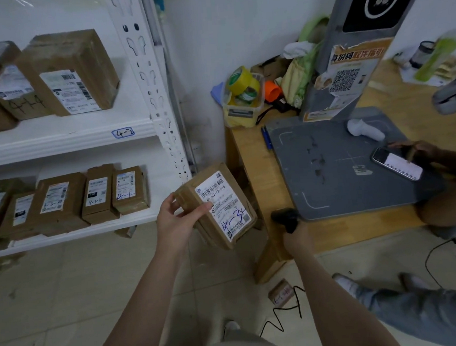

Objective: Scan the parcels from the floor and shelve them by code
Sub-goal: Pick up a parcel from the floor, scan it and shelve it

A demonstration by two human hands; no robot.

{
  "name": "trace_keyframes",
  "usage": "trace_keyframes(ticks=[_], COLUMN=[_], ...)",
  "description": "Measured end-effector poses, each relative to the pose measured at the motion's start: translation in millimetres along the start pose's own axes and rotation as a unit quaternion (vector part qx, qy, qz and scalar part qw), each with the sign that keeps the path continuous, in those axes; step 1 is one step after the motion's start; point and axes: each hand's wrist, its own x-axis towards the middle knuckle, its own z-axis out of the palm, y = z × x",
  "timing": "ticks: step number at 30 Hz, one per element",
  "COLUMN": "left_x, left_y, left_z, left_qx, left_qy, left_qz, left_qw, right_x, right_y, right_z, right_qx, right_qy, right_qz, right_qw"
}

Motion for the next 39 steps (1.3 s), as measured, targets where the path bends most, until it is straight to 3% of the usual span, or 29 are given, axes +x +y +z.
trace_keyframes(ticks=[4,11,16,21,25,29,35,39], left_x=[3,9,16,23,32,29,21,1], left_y=[-1,8,32,100,175,251,369,448], left_z=[-4,-4,-8,-23,-50,-86,-140,-163], left_qx=[-0.008,-0.016,-0.022,-0.045,-0.094,-0.110,-0.108,-0.070], left_qy=[0.007,0.000,-0.005,-0.029,-0.032,-0.029,-0.018,-0.030], left_qz=[-0.007,0.005,0.011,0.042,0.098,0.182,0.293,0.388], left_qw=[1.000,1.000,1.000,0.998,0.990,0.977,0.950,0.918], right_x=[-2,-32,-61,-93,-130,-172,-254,-308], right_y=[-4,-29,-79,-184,-272,-348,-447,-512], right_z=[-1,1,-3,-23,-42,-54,-82,-107], right_qx=[-0.026,-0.011,0.063,0.134,0.234,0.235,0.287,0.268], right_qy=[0.019,0.143,0.251,0.151,0.106,0.074,-0.009,0.017], right_qz=[-0.004,0.026,-0.118,-0.279,-0.374,-0.486,-0.568,-0.631], right_qw=[0.999,0.989,0.959,0.939,0.891,0.838,0.772,0.728])
